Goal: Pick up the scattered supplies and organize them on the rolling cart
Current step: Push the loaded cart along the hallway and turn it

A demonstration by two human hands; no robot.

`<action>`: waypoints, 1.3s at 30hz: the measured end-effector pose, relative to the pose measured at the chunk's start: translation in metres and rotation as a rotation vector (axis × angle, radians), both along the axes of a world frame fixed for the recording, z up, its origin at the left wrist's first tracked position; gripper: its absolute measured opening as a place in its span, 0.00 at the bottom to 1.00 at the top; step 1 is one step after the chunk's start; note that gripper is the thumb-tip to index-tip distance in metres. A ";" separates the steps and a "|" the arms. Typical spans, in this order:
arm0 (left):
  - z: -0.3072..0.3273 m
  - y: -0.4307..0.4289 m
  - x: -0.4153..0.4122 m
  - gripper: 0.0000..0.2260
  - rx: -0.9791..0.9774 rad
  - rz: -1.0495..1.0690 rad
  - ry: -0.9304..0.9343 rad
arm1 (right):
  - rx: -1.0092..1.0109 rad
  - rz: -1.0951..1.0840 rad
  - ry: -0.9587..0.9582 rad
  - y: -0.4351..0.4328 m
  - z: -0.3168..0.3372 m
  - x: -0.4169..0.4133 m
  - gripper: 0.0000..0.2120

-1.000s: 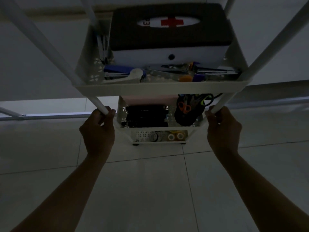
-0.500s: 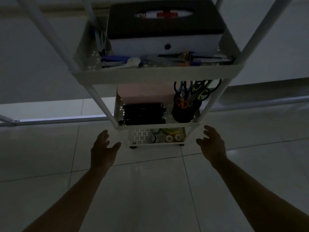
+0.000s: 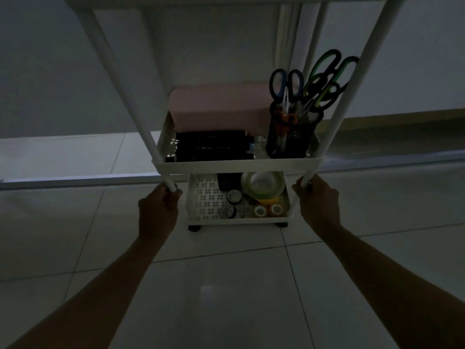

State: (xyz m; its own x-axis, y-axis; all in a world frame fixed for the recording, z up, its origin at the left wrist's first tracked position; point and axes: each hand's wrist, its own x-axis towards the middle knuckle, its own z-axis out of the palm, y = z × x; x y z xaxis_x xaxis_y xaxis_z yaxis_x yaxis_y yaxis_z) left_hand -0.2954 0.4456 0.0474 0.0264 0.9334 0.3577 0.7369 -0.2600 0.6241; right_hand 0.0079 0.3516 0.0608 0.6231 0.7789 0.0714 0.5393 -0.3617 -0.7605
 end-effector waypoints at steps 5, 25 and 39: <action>-0.008 0.000 -0.006 0.21 -0.366 0.028 -0.211 | -0.105 -0.039 0.217 -0.010 -0.019 0.000 0.23; -0.110 0.010 0.014 0.14 -0.374 0.115 0.074 | -0.186 -0.227 0.247 0.012 -0.110 -0.009 0.09; -0.012 0.001 -0.018 0.20 -0.344 0.042 -0.611 | -0.014 -0.059 0.478 -0.009 -0.059 0.021 0.18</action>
State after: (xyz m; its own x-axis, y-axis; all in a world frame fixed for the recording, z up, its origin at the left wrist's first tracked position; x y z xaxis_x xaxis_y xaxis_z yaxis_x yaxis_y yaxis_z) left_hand -0.3134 0.4462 0.0350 -0.1236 0.9922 -0.0185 0.2334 0.0472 0.9712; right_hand 0.0285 0.3428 0.0016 0.6263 0.7404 -0.2442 0.1088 -0.3932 -0.9130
